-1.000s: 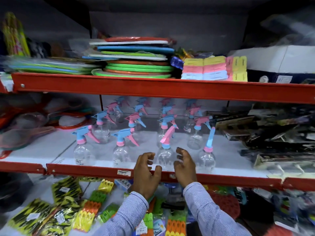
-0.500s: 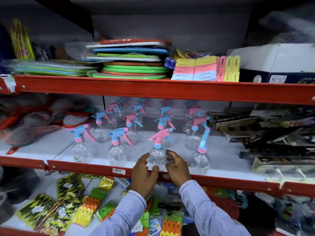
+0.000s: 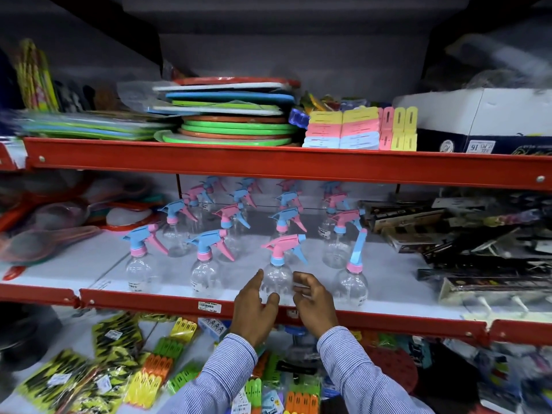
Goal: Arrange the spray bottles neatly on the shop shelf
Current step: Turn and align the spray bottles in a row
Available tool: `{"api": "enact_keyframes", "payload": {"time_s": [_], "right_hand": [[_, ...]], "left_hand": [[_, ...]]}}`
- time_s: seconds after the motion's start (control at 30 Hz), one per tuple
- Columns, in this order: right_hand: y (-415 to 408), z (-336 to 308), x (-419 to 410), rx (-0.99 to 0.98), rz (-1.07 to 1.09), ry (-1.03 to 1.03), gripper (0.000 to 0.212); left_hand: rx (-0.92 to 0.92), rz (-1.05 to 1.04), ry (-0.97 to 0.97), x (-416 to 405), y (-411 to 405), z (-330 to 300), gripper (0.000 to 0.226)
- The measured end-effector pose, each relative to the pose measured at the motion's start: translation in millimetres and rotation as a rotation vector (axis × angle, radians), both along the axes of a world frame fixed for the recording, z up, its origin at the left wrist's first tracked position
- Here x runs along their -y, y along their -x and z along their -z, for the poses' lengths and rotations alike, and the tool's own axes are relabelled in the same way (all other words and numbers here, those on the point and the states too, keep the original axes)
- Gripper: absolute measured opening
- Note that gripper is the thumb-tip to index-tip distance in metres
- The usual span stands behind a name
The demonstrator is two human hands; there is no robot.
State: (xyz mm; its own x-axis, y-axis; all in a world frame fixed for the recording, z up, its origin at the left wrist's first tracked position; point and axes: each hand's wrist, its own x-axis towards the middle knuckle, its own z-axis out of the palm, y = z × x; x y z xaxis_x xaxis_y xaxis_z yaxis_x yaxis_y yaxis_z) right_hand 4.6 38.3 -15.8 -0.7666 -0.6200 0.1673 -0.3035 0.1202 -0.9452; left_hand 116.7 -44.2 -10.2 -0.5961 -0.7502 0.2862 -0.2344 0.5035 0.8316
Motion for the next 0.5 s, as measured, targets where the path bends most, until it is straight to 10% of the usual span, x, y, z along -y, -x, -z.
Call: {"api": "enact_keyframes", "payload": {"time_s": [0.5], "right_hand": [[-7.1,2.8,-17.5,-0.111,0.069,0.09,0.046]], "left_hand": [[-0.121,-0.039,0.072,-3.6,-7.9,6.3,0.054]]}}
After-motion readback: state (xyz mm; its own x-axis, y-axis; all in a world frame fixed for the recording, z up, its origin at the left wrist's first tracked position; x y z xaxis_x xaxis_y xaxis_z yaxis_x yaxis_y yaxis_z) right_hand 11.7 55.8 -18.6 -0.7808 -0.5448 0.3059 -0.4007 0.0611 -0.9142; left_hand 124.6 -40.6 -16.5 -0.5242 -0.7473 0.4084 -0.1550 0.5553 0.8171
